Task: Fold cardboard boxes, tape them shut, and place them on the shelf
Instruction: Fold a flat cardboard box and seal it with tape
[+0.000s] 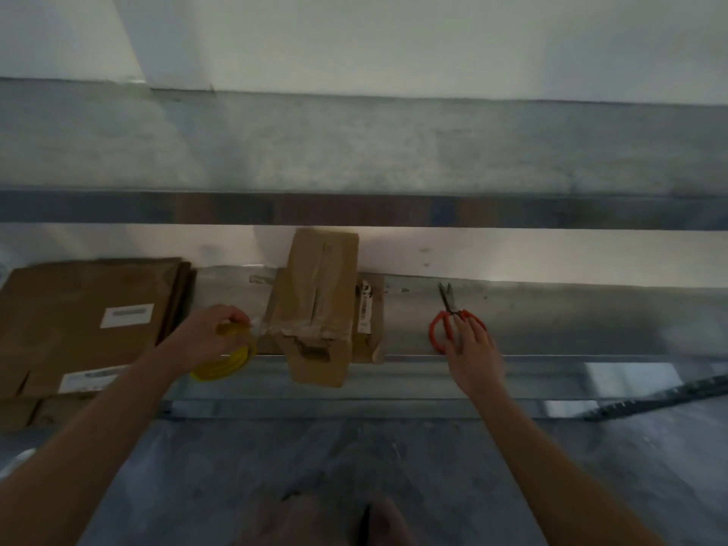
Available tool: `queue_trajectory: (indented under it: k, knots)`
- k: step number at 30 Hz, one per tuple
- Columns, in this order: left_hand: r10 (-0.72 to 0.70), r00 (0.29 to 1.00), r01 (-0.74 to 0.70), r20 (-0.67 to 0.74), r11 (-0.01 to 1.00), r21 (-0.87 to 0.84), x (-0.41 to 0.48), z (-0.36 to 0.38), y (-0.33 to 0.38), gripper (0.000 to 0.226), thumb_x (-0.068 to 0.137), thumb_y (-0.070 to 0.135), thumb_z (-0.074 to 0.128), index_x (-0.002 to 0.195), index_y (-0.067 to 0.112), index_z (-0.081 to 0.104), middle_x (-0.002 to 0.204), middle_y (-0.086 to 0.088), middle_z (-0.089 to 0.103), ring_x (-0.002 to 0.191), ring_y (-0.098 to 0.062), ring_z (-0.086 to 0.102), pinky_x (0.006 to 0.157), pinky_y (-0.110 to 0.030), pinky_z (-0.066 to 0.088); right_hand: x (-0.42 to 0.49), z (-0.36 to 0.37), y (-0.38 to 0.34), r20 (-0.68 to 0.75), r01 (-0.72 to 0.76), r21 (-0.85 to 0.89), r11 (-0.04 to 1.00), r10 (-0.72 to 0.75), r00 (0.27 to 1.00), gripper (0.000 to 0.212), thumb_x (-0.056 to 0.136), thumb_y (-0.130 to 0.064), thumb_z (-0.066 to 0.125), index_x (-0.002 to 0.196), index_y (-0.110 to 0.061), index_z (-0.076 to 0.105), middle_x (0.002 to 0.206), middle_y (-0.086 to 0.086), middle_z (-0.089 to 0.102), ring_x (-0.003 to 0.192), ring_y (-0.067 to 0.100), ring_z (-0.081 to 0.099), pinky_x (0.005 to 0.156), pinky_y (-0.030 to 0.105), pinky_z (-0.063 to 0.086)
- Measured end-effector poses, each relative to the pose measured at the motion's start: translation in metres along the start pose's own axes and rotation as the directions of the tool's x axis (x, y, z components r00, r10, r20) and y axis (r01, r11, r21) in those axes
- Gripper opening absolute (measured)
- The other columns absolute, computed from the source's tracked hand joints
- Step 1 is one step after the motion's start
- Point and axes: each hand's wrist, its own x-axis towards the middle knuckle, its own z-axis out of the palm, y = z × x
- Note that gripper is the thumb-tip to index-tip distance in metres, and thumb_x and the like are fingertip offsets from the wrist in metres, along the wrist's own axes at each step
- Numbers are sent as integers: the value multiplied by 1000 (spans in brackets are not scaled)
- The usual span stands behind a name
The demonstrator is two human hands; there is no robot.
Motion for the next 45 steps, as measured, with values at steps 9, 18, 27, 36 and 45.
queue_trajectory:
  k: [9, 18, 27, 36, 45]
  knots:
    - [-66, 995, 65, -69, 998, -17, -10, 5, 17, 20, 85, 26, 71, 103, 20, 66, 105, 3, 63, 98, -17, 59, 84, -30, 43, 19, 1, -11, -2, -276, -279, 920, 287, 958, 53, 100, -49, 38, 132, -7, 47, 129, 14, 56, 119, 30, 53, 99, 43, 40]
    - [-18, 999, 16, -48, 999, -52, -19, 0, 16, 15, 83, 29, 72, 96, 29, 64, 106, 5, 61, 99, -15, 58, 83, -27, 41, -19, -20, -35, 26, -221, -171, 960, 229, 973, 42, 102, -46, 38, 123, -13, 49, 108, 11, 68, 99, 32, 65, 82, 36, 46]
    - [105, 992, -103, 65, 994, -26, -15, -31, 3, 15, 81, 42, 67, 95, 38, 63, 108, 10, 60, 100, -14, 56, 87, -32, 46, -157, -18, -125, -2, -232, 60, 971, 232, 973, 33, 100, -35, 49, 128, -18, 44, 89, -1, 60, 74, 19, 59, 65, 26, 37]
    - [265, 954, -266, 137, 964, -10, -5, -49, -10, 17, 97, 20, 52, 103, 17, 68, 105, 1, 64, 98, -14, 59, 81, -26, 41, -220, 26, -233, -36, -147, 256, 955, 162, 986, 28, 94, -43, 56, 113, -28, 43, 89, -14, 61, 75, 9, 62, 64, 23, 46]
    - [284, 956, -282, 74, 959, -35, -3, -57, -22, 11, 92, 22, 60, 96, 22, 70, 100, 4, 67, 94, -12, 60, 89, -31, 47, -224, 63, -278, 369, -380, 655, 653, 162, 915, 37, 89, -52, 62, 104, -20, 53, 93, -8, 67, 88, 9, 65, 75, 23, 51]
